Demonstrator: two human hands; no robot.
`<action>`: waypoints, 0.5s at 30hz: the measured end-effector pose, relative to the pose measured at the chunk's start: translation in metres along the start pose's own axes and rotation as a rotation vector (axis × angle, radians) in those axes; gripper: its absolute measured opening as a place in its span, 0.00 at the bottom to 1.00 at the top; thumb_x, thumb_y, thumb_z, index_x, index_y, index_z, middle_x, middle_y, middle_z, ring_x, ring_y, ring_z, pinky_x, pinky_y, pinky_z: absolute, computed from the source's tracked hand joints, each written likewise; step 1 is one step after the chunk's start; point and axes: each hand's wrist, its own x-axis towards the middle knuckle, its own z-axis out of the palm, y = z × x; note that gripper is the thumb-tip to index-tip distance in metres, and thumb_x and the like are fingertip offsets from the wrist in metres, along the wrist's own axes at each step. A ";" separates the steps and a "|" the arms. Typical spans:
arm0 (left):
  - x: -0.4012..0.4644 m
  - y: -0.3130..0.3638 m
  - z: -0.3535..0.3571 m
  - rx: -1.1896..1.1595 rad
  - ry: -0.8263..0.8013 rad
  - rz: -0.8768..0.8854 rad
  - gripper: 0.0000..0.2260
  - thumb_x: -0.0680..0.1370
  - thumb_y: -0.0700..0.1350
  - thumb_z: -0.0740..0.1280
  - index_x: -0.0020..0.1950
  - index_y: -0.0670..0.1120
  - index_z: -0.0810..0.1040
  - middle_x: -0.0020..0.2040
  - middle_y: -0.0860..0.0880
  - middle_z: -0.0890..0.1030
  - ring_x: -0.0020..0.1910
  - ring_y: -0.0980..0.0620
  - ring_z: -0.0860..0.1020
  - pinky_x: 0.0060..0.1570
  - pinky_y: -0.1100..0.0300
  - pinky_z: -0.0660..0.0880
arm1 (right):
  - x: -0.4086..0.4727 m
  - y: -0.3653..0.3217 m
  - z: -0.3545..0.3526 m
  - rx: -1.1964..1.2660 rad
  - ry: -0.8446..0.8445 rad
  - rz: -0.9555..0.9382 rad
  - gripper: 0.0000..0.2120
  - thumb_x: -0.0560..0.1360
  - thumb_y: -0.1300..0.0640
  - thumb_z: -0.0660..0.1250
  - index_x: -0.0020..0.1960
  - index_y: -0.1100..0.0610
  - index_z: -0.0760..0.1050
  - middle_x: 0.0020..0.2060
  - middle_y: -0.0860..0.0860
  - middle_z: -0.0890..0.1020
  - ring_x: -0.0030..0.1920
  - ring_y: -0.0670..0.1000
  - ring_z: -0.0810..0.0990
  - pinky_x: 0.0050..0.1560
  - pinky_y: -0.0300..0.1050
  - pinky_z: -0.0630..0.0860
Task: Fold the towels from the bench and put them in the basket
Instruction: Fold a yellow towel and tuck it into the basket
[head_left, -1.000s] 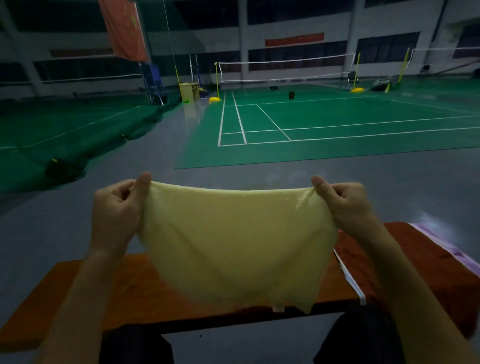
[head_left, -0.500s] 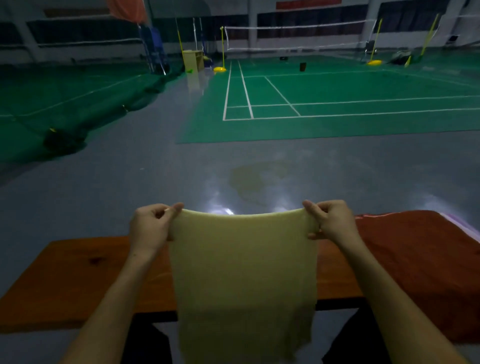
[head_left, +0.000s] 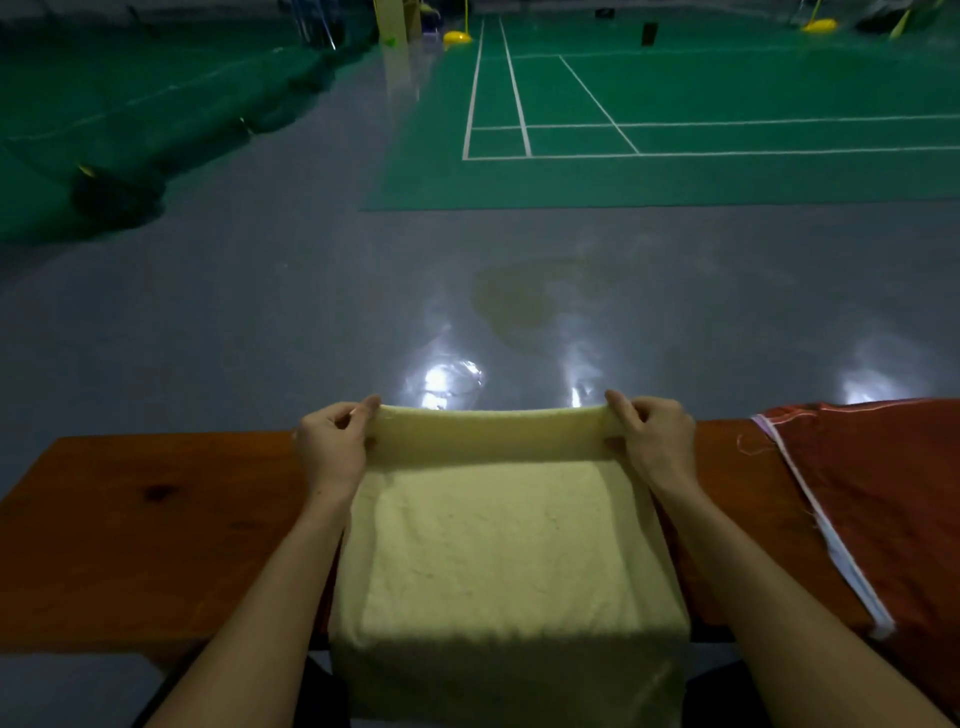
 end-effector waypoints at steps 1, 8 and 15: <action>0.003 -0.004 0.004 0.003 -0.017 0.001 0.10 0.78 0.53 0.76 0.40 0.49 0.86 0.37 0.50 0.86 0.41 0.42 0.85 0.41 0.44 0.83 | 0.003 0.001 0.001 -0.014 0.010 -0.002 0.24 0.82 0.45 0.69 0.37 0.63 0.82 0.31 0.58 0.82 0.32 0.55 0.80 0.32 0.35 0.69; -0.008 0.000 0.003 0.217 -0.125 0.154 0.16 0.83 0.43 0.70 0.70 0.45 0.80 0.67 0.48 0.81 0.67 0.49 0.78 0.69 0.54 0.72 | 0.000 0.001 -0.004 -0.014 -0.083 -0.047 0.23 0.82 0.49 0.71 0.74 0.55 0.74 0.70 0.52 0.78 0.67 0.52 0.78 0.68 0.55 0.77; -0.112 0.003 0.004 0.711 -0.522 0.414 0.29 0.82 0.66 0.52 0.80 0.56 0.67 0.84 0.48 0.62 0.84 0.45 0.55 0.81 0.50 0.52 | -0.110 -0.017 0.007 -0.411 -0.421 -0.309 0.24 0.85 0.42 0.60 0.79 0.48 0.67 0.80 0.53 0.65 0.81 0.57 0.60 0.81 0.57 0.58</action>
